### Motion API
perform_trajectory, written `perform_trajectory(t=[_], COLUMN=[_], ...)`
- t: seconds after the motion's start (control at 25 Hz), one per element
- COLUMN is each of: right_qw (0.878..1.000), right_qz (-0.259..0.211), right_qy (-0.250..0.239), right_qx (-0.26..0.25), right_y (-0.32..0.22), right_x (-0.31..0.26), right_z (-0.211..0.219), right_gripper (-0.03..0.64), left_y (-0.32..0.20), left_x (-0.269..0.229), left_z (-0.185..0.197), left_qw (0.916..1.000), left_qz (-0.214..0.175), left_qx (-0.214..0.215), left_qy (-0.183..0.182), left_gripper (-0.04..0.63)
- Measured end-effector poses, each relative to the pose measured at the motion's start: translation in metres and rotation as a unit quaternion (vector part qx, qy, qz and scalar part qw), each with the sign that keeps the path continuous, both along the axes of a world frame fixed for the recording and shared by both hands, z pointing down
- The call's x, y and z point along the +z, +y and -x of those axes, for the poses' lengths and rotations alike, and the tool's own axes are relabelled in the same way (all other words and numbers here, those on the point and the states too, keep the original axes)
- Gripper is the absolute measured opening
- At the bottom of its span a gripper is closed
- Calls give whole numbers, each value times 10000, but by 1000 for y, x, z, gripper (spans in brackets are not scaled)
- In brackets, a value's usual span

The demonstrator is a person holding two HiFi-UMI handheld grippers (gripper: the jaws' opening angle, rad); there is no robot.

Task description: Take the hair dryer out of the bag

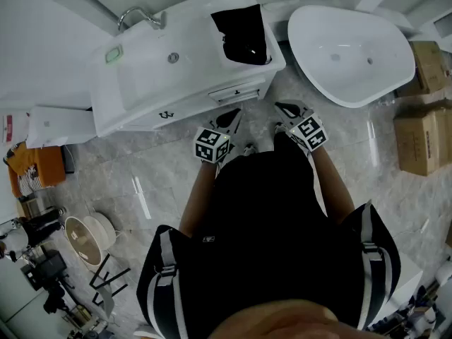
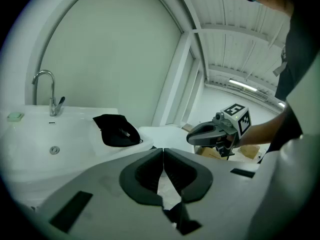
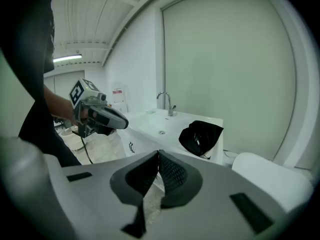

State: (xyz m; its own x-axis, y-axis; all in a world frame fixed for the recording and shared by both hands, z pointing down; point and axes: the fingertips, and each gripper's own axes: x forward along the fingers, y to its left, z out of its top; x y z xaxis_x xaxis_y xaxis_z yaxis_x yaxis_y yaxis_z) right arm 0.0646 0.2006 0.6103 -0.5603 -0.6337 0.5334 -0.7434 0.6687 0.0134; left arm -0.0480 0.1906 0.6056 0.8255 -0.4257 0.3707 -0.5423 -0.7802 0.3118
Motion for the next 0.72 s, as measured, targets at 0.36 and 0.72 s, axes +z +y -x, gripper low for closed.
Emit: perform_trajectory(t=[0.36, 0.72], right_qw=[9999, 9997], right_qz=[2, 80], right_qy=[122, 207], right_qx=[-8, -39], right_y=[-2, 4], right_x=[7, 6], right_z=[1, 9], right_gripper=[60, 60], left_y=[-3, -1], left_x=[2, 11], left_z=[4, 7], left_qw=[10000, 9999], left_qz=[-36, 102], left_qx=[19, -33], left_qy=[11, 110], left_gripper=[17, 17])
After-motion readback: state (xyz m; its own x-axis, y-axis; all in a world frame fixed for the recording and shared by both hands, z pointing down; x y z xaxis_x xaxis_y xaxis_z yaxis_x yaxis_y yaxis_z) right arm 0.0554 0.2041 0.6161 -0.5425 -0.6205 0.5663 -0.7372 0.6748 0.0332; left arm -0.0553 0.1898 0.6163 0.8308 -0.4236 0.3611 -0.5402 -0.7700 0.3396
